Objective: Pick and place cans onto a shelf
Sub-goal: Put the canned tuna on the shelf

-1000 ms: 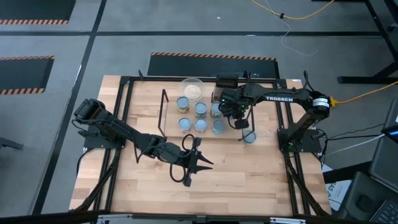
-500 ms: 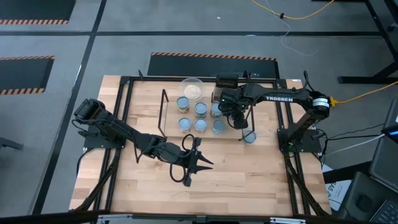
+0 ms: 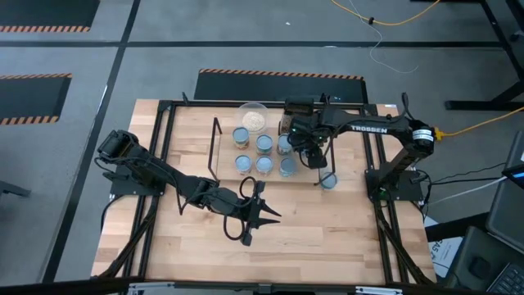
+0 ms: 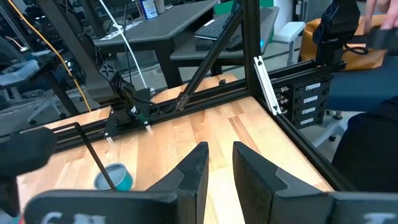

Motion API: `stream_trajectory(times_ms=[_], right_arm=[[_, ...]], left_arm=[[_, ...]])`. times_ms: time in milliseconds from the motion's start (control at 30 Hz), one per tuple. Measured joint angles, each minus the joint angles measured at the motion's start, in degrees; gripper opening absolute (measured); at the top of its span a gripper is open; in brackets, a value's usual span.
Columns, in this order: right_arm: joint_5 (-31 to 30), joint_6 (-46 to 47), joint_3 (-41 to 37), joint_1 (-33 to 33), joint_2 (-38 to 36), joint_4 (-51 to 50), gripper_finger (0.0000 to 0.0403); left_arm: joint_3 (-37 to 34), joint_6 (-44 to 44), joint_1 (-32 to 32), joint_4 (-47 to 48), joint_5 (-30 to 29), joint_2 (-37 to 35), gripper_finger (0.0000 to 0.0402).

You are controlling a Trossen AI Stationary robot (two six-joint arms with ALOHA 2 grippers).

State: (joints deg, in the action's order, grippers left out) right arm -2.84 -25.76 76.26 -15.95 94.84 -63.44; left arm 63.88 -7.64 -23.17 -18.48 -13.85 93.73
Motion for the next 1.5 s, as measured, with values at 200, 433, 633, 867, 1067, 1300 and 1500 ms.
stream_trajectory(times_ms=[200,433,633,867,1067,1300,1500], right_arm=[[5.93,0.52,7.57,1.45,-1.04,-6.63,0.0167],[8.97,7.65,9.75,6.49,-9.07,-11.02,0.0167],[8.88,16.14,6.77,13.81,-18.78,-12.94,0.0167],[4.44,29.25,-5.30,25.37,-30.33,-9.48,0.0167],[5.58,40.86,-16.45,34.10,-35.56,-7.08,0.0167],[6.00,46.53,-27.69,40.21,-36.12,-0.21,0.0167],[5.90,46.46,-35.60,40.75,-36.12,7.75,0.0167]], left_arm=[[-0.02,-1.73,0.02,0.13,-0.52,-0.36,0.0066],[-0.06,-6.51,0.15,7.12,-1.98,-6.81,0.0066],[-0.61,-7.07,-0.30,18.58,-1.92,-13.43,0.0066],[-17.44,-5.72,-0.49,1.67,-1.39,-17.66,0.0066],[-33.73,-2.17,-0.49,-21.77,-1.51,-18.36,0.0066],[-40.39,1.51,-0.46,-33.47,-1.50,-18.42,0.0066],[-40.41,1.49,-0.46,-33.97,-1.49,-18.43,0.0066]])
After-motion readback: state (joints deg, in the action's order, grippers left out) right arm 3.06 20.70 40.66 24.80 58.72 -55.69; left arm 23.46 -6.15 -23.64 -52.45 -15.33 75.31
